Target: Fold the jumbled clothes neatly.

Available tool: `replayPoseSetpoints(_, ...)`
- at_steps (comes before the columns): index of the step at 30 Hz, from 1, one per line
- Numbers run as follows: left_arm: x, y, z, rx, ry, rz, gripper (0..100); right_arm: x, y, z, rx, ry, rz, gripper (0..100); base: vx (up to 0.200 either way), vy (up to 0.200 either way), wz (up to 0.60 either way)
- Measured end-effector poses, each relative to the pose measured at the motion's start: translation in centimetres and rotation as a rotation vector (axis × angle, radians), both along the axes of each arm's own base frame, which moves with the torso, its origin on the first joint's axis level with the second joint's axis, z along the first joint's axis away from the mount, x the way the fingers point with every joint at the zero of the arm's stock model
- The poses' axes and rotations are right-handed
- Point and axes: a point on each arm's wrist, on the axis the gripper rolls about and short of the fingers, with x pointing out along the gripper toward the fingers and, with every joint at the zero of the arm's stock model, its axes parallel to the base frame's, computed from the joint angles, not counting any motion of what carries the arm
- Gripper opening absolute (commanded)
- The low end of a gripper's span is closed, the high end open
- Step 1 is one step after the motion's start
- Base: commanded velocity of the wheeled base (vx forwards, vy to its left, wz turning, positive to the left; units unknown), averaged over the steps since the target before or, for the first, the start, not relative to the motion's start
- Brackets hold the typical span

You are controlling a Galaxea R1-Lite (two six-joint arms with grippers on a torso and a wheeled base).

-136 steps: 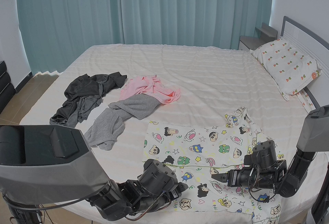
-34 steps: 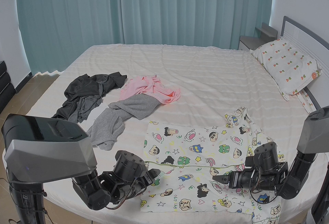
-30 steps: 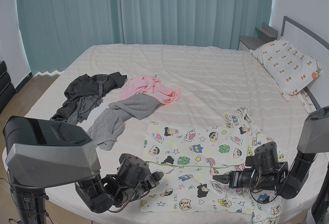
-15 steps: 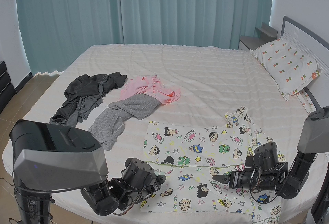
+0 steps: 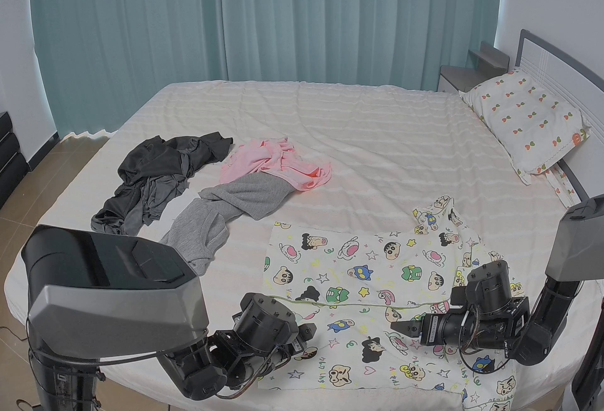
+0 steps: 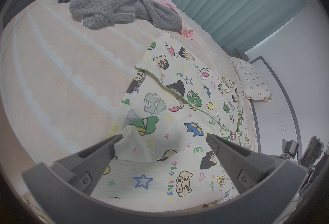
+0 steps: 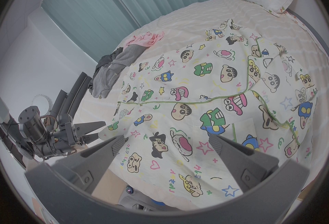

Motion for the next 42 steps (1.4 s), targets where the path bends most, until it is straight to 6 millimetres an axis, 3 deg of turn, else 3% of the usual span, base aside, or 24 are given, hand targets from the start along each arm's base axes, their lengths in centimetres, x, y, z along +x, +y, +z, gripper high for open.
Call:
replayPoseSetpoints(5,0.2,0.1,-0.1,0.019,-0.015,0.028,100,0.0,0.0,0.0,0.0,-0.001,0.0,100,0.0,0.0,0.0)
replayPoseSetpoints(6,0.2,0.2,-0.2,0.025,-0.016,0.034,0,0.0,0.0,0.0,0.001,-0.001,-0.001,100,0.0,0.0,0.0)
replayPoseSetpoints(19,0.1,0.5,-0.6,0.043,-0.007,0.045,0,0.0,0.0,0.1,0.002,-0.004,-0.002,100,0.0,0.0,0.0)
replayPoseSetpoints(27,1.1,1.5,-0.3,0.042,-0.022,0.089,0,0.0,0.0,0.1,0.002,-0.004,-0.001,100,0.0,0.0,0.0)
replayPoseSetpoints(42,2.8,2.0,1.9,0.068,-0.311,-0.009,0,0.0,0.0,0.1,0.003,-0.005,-0.002,100,0.0,0.0,0.0)
